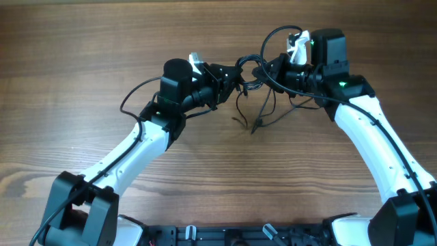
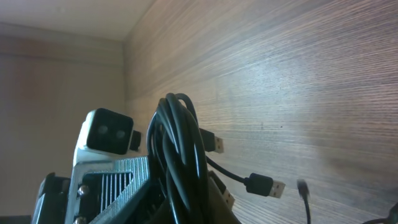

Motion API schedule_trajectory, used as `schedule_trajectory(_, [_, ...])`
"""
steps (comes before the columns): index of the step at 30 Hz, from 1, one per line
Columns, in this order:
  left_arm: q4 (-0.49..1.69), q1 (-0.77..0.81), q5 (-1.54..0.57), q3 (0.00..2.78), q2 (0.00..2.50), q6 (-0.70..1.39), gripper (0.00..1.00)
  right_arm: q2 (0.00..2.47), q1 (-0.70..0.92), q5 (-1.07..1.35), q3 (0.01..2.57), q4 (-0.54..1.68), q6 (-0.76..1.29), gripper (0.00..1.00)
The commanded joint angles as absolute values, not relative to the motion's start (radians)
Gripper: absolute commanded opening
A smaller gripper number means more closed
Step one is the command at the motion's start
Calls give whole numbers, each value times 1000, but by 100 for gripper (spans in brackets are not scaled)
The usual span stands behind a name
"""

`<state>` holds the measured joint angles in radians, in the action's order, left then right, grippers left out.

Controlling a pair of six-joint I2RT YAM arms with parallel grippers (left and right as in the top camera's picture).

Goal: Untangle cables

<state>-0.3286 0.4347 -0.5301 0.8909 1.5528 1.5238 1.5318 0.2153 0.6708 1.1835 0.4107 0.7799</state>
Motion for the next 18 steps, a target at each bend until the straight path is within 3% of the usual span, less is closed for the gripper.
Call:
schedule_trajectory(1, [-334,457,-514,901,1549,1442,27,1543,220,733,1185,408,762,4])
schedule_trajectory(5, [-335,458,-511,901,1549,1443,24,1543,222,742,1185,407,763,4])
schedule_trajectory(10, [-334,458,-505,901,1549,1441,5,1543,228,742,1185,408,770,4])
schedule_trajectory(15, [-309,442,-496,901,1549,1252,4,1543,227,740,1185,414,722,5])
schedule_trajectory(16, [-292,437,-496,901,1549,1204,4,1543,227,739,1185,419,686,14])
schedule_trajectory(18, [-266,425,-498,901,1549,1106,4,1543,227,729,1185,450,593,48])
